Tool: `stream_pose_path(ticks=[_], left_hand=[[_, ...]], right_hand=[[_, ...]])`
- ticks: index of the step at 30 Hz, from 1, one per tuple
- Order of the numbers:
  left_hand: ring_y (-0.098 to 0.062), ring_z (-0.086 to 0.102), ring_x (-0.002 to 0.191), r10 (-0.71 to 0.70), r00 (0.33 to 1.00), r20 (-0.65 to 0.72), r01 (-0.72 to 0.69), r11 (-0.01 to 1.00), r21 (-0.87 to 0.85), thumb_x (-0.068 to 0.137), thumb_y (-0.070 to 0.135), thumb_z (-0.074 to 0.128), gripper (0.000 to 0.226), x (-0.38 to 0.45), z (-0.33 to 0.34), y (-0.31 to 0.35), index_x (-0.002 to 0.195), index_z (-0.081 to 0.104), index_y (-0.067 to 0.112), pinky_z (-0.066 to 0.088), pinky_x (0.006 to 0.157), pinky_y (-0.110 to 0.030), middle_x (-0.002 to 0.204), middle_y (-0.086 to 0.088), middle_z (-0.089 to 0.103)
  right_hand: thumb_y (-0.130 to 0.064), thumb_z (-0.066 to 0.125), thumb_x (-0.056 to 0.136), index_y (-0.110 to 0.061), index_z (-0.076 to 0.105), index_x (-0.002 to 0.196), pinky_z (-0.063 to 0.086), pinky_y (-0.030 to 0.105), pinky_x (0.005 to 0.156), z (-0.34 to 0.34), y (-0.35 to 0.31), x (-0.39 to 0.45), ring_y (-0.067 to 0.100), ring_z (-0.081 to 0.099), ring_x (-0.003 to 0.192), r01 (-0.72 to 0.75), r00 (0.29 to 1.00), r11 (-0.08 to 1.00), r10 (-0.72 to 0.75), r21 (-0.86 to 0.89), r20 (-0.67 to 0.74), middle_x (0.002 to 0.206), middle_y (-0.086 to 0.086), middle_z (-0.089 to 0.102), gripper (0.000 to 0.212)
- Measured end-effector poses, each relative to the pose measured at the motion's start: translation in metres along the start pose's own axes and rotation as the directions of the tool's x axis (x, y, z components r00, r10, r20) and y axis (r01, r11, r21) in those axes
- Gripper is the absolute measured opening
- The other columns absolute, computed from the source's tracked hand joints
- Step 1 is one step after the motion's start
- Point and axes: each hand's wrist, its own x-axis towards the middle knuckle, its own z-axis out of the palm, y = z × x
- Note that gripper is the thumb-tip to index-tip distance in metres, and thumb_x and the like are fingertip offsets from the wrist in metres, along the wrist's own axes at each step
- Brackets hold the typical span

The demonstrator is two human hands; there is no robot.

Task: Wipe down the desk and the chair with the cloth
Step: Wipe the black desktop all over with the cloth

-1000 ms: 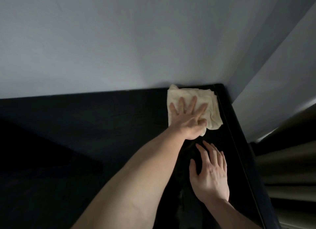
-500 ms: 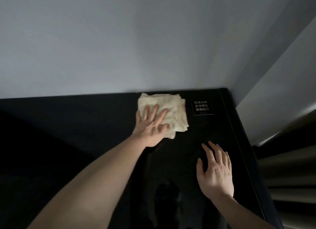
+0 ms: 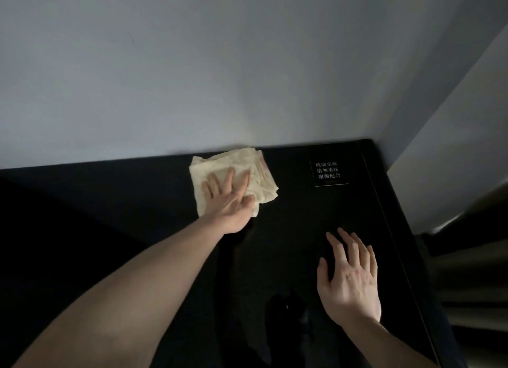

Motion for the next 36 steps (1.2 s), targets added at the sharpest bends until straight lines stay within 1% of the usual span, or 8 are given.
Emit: stream_pose_path(ticks=[4, 7, 11, 15, 20, 27, 33, 36], left_hand=[[-0.048, -0.034, 0.154, 0.172, 0.984, 0.050, -0.173, 0.985, 0.026, 0.109, 0.057, 0.021, 0.065, -0.007, 0.004, 0.060, 0.166, -0.009, 0.048, -0.021, 0.125, -0.060, 0.174, 0.003, -0.029], [-0.048, -0.032, 0.155, 0.247, 0.969, 0.014, -0.247, 0.968, 0.028, 0.109, 0.056, 0.022, 0.064, -0.016, 0.015, 0.086, 0.168, -0.001, 0.045, -0.019, 0.126, -0.062, 0.176, 0.003, -0.024], [-0.047, -0.024, 0.158, 0.271, 0.961, -0.056, -0.270, 0.963, 0.012, 0.109, 0.059, 0.025, 0.064, -0.019, 0.023, 0.070, 0.169, 0.007, 0.044, -0.016, 0.127, -0.061, 0.178, 0.002, -0.014], [-0.042, -0.021, 0.160, 0.264, 0.960, -0.090, -0.263, 0.965, 0.015, 0.109, 0.062, 0.024, 0.063, -0.026, 0.027, 0.035, 0.167, 0.007, 0.047, -0.015, 0.128, -0.059, 0.178, 0.004, -0.012], [-0.037, -0.028, 0.159, 0.215, 0.974, -0.073, -0.216, 0.976, -0.007, 0.109, 0.064, 0.019, 0.063, -0.042, 0.027, -0.030, 0.167, -0.001, 0.050, -0.020, 0.128, -0.055, 0.177, 0.006, -0.018], [-0.032, -0.030, 0.159, 0.084, 0.994, -0.066, -0.088, 0.995, -0.053, 0.110, 0.059, 0.019, 0.061, -0.074, 0.012, -0.165, 0.165, -0.006, 0.053, -0.019, 0.128, -0.053, 0.176, 0.008, -0.023], [-0.030, -0.026, 0.161, -0.068, 0.994, -0.082, 0.060, 0.993, -0.101, 0.110, 0.059, 0.020, 0.061, -0.101, 0.003, -0.298, 0.165, -0.005, 0.053, -0.017, 0.129, -0.052, 0.176, 0.010, -0.020], [-0.031, -0.024, 0.161, -0.135, 0.987, -0.090, 0.125, 0.986, -0.112, 0.109, 0.060, 0.018, 0.062, -0.110, 0.000, -0.364, 0.164, -0.008, 0.053, -0.015, 0.129, -0.053, 0.176, 0.009, -0.019]], right_hand=[[-0.041, 0.050, 0.098, -0.023, 0.051, 0.154, 0.018, 0.054, 0.132, 0.000, -0.001, -0.001, 0.027, 0.029, 0.158, 0.008, 1.000, 1.000, -0.007, 0.016, -0.023, 0.164, 0.001, 0.041, 0.058], [-0.034, 0.059, 0.101, -0.023, 0.053, 0.153, 0.019, 0.055, 0.131, 0.001, 0.000, -0.001, 0.028, 0.030, 0.157, 0.005, 0.999, 1.000, -0.004, 0.020, -0.037, 0.163, 0.001, 0.042, 0.054], [-0.034, 0.054, 0.103, -0.023, 0.050, 0.156, 0.019, 0.057, 0.131, 0.003, 0.000, -0.002, 0.031, 0.028, 0.157, 0.011, 1.000, 1.000, -0.012, -0.027, -0.015, 0.165, 0.002, 0.040, 0.054], [-0.044, 0.040, 0.101, -0.024, 0.050, 0.157, 0.022, 0.059, 0.129, 0.002, -0.027, -0.002, 0.032, 0.032, 0.154, 0.128, 0.991, 0.989, -0.125, -0.077, 0.041, 0.167, 0.003, 0.038, 0.061], [-0.039, 0.051, 0.106, -0.031, 0.040, 0.162, 0.010, 0.049, 0.134, 0.011, -0.100, -0.026, 0.024, 0.018, 0.161, 0.161, 0.978, 0.986, -0.166, 0.045, 0.128, 0.174, -0.004, 0.022, 0.058], [-0.045, 0.038, 0.109, -0.038, 0.021, 0.167, -0.012, 0.039, 0.131, 0.048, -0.194, -0.063, 0.014, -0.005, 0.164, 0.238, 0.939, 0.967, -0.254, 0.094, 0.233, 0.177, -0.011, 0.001, 0.061], [-0.046, 0.036, 0.110, -0.040, 0.016, 0.168, -0.012, 0.040, 0.132, 0.081, -0.286, -0.086, 0.013, -0.010, 0.163, 0.308, 0.897, 0.946, -0.323, 0.098, 0.301, 0.177, -0.011, -0.003, 0.061], [-0.046, 0.037, 0.110, -0.040, 0.018, 0.168, -0.013, 0.041, 0.131, 0.104, -0.331, -0.095, 0.013, -0.010, 0.164, 0.329, 0.884, 0.936, -0.351, 0.123, 0.309, 0.177, -0.011, -0.001, 0.061]])
